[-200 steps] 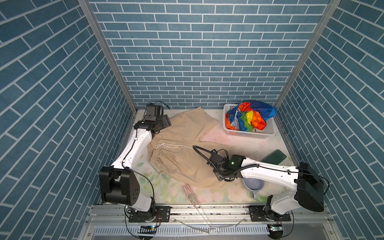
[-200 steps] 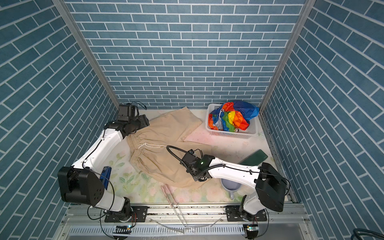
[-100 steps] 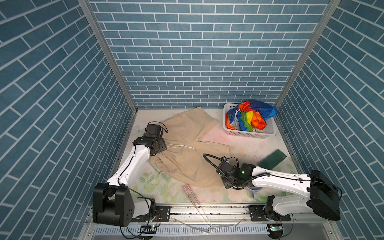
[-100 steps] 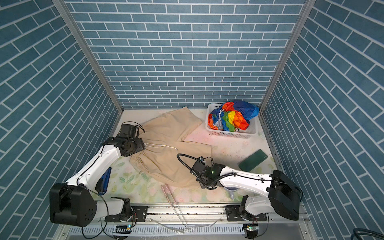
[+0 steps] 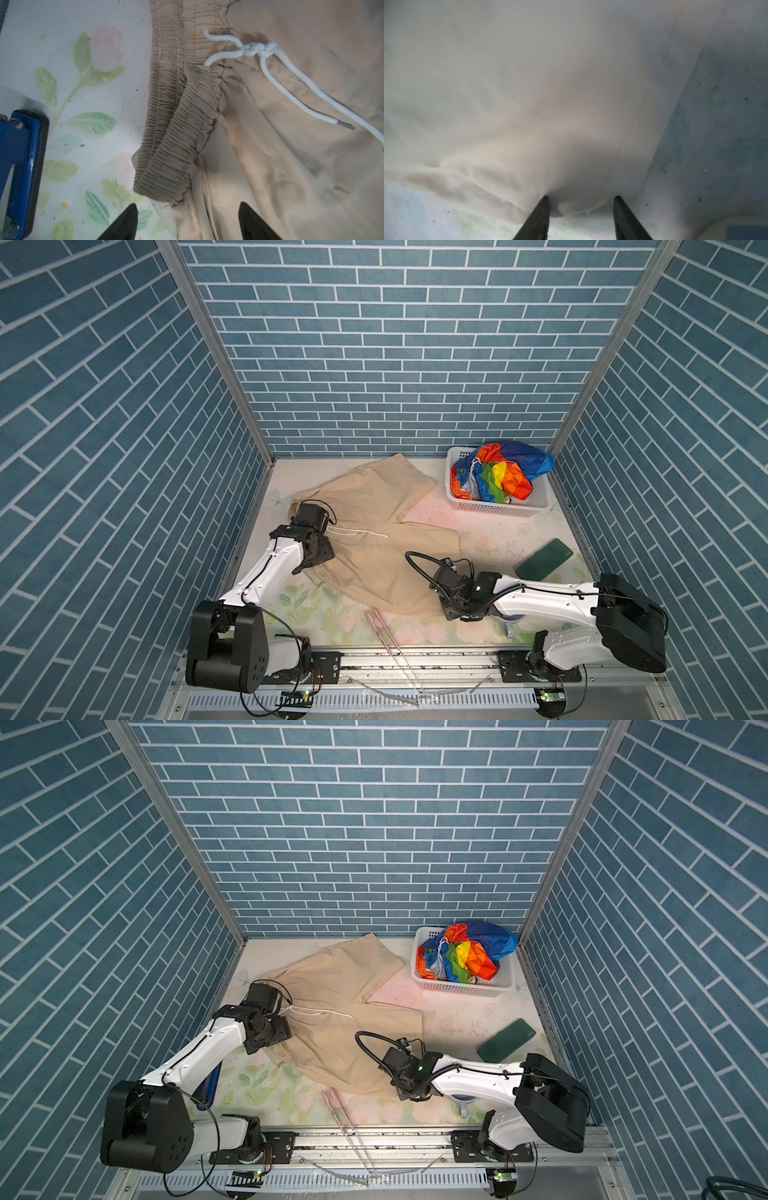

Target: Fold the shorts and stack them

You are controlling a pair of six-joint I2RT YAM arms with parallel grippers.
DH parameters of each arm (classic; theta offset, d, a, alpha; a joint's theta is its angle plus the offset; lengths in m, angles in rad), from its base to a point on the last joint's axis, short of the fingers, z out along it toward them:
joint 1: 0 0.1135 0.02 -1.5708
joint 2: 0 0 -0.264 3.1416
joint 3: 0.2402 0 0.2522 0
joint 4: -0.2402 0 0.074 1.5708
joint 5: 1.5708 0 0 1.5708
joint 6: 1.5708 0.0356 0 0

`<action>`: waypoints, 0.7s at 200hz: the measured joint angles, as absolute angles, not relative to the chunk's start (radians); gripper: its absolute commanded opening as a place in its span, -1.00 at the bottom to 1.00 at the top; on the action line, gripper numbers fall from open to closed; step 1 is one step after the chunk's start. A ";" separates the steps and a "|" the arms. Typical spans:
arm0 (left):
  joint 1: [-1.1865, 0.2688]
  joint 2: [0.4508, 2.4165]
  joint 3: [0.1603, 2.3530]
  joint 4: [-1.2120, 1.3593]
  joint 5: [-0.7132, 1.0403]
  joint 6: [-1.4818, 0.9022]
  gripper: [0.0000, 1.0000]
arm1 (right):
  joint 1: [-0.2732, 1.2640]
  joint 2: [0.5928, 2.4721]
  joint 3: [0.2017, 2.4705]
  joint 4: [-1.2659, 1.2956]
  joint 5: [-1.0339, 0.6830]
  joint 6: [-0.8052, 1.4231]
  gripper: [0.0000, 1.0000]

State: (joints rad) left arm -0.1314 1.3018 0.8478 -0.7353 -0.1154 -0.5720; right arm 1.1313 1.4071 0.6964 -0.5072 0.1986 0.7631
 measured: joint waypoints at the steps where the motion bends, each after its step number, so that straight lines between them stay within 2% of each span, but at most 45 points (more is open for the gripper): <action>1: -0.131 1.302 0.848 -0.735 -0.115 -0.572 0.46 | 1.130 1.409 0.696 -0.505 0.197 0.765 -0.35; 16: -0.131 1.303 0.839 -0.735 -0.112 -0.575 0.34 | 1.109 1.416 0.696 -0.480 0.184 0.763 -0.70; 34: -0.131 1.313 0.827 -0.730 -0.112 -0.575 -0.01 | 1.074 1.415 0.696 -0.451 0.165 0.756 -1.00; 65: -0.131 1.330 0.818 -0.723 -0.115 -0.593 -0.66 | 1.001 1.368 0.683 -0.418 0.126 0.756 -1.00; 81: -0.131 1.330 0.818 -0.725 -0.120 -0.588 -0.88 | 0.965 1.320 0.682 -0.418 0.116 0.750 -1.00; 95: -0.131 1.330 0.820 -0.731 -0.128 -0.591 -1.00 | 0.942 1.275 0.686 -0.425 0.114 0.734 -1.00; 140: -0.129 1.285 0.859 -0.755 -0.163 -0.595 -1.00 | 0.881 1.253 0.788 -0.484 0.118 0.661 -1.00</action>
State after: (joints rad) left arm -0.1291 1.2846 0.8585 -0.7547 -0.1635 -0.5949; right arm 0.8806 1.2526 0.7883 -0.4839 0.1181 0.6605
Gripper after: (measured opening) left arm 0.043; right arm 0.043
